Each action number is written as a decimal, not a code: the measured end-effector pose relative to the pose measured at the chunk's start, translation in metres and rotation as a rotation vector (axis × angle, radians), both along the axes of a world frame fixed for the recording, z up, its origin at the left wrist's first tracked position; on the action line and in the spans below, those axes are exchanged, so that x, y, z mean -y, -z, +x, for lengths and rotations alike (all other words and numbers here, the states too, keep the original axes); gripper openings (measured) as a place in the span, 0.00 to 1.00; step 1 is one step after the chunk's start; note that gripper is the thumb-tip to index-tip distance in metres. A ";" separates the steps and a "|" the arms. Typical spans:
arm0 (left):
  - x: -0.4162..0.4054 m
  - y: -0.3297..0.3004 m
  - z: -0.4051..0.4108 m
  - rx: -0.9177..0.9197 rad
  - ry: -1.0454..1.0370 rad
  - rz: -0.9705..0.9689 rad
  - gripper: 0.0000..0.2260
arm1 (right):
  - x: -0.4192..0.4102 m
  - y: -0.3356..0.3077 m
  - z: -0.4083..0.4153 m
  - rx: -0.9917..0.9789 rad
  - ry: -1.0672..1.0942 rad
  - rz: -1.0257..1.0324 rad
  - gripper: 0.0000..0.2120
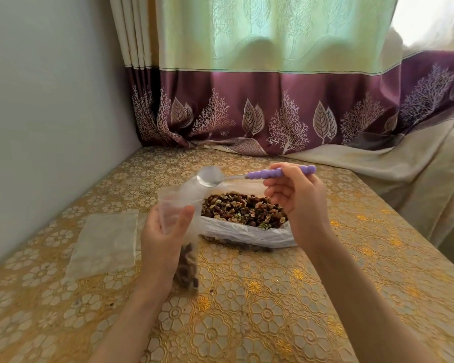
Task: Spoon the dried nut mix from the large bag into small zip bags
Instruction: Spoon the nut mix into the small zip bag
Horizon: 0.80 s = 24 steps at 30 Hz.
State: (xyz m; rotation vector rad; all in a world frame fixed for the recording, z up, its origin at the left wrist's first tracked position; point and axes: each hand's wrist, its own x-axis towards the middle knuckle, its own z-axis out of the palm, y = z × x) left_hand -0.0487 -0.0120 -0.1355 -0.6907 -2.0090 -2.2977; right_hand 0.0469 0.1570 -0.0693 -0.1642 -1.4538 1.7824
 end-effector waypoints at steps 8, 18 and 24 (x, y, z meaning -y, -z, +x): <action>0.002 0.001 -0.001 -0.047 -0.038 0.038 0.23 | -0.028 0.025 -0.001 0.249 0.402 0.334 0.12; 0.001 0.002 -0.003 -0.071 -0.043 0.046 0.14 | -0.031 0.037 -0.010 0.499 0.560 0.809 0.13; 0.002 0.000 -0.003 -0.043 -0.054 0.045 0.18 | -0.028 0.042 -0.013 0.467 0.470 0.584 0.13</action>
